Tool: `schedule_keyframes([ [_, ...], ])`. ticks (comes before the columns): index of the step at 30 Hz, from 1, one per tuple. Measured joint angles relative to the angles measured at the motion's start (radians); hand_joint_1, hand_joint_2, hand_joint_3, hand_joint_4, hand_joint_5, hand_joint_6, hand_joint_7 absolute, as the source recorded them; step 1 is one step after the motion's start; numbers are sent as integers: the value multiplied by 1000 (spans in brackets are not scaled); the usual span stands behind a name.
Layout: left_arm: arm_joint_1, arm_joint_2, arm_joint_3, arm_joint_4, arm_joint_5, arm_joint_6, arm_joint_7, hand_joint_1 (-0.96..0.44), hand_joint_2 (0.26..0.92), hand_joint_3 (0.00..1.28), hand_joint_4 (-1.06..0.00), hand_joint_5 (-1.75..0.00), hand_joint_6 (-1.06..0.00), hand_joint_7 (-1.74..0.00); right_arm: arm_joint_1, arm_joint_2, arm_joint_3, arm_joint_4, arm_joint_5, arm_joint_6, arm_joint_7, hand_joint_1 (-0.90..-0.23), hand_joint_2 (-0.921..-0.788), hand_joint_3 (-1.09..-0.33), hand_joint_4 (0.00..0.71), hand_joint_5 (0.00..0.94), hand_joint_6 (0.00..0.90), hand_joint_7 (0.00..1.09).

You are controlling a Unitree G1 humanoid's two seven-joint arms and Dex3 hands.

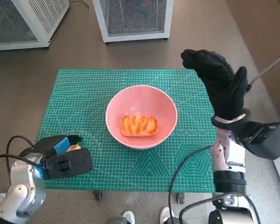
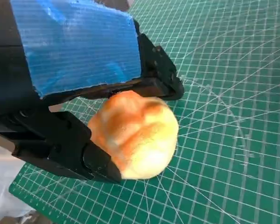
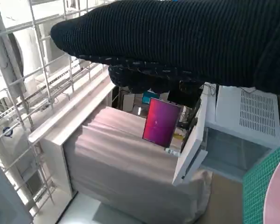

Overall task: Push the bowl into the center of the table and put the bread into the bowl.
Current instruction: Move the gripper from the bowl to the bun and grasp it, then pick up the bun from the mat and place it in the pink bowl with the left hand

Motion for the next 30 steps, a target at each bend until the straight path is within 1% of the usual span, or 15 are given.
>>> schedule_keyframes([
  [1,-2,0,0,8,4,-5,6,287,907,119,-638,-1031,-798,-58,0,0,0,0,0,0,1,-680,-921,-677,222,1,190,305],
  [3,-3,0,0,19,9,-16,14,331,915,129,-622,-1189,-860,-92,0,0,0,0,0,0,1,-680,-921,-677,222,1,190,305],
  [4,-4,0,0,24,10,-22,15,265,916,123,-635,-1199,-799,-304,0,0,-1,0,0,0,1,-680,-921,-677,222,1,190,305],
  [5,-4,0,1,29,10,-30,19,170,918,127,-642,-1228,-699,-622,0,0,-1,0,0,0,1,-680,-921,-677,222,1,190,304],
  [6,-4,1,3,33,10,-38,21,110,918,130,-642,-1249,-640,-824,1,0,-1,0,0,1,1,-680,-921,-677,222,1,191,304],
  [9,-3,2,13,35,6,-60,22,37,920,112,-654,-1250,-598,-1052,1,0,-1,-1,1,1,1,-680,-921,-676,222,1,191,304],
  [12,-1,5,23,34,-3,-81,18,13,920,93,-662,-1220,-609,-1131,1,0,0,-1,1,1,1,-682,-921,-676,222,1,192,303],
  [16,8,8,49,30,-24,-98,8,5,920,81,-663,-1194,-623,-1170,2,0,0,-1,1,1,1,-684,-921,-675,222,1,192,302],
  [22,18,13,108,-28,-55,-101,-16,3,918,73,-670,-1184,-640,-1163,4,0,0,-2,1,1,1,-679,-921,-675,222,1,193,300],
  [30,19,16,220,-169,-121,-99,-60,3,920,61,-687,-1137,-642,-1184,5,2,1,-1,1,1,1,-678,-921,-673,223,1,195,297],
])
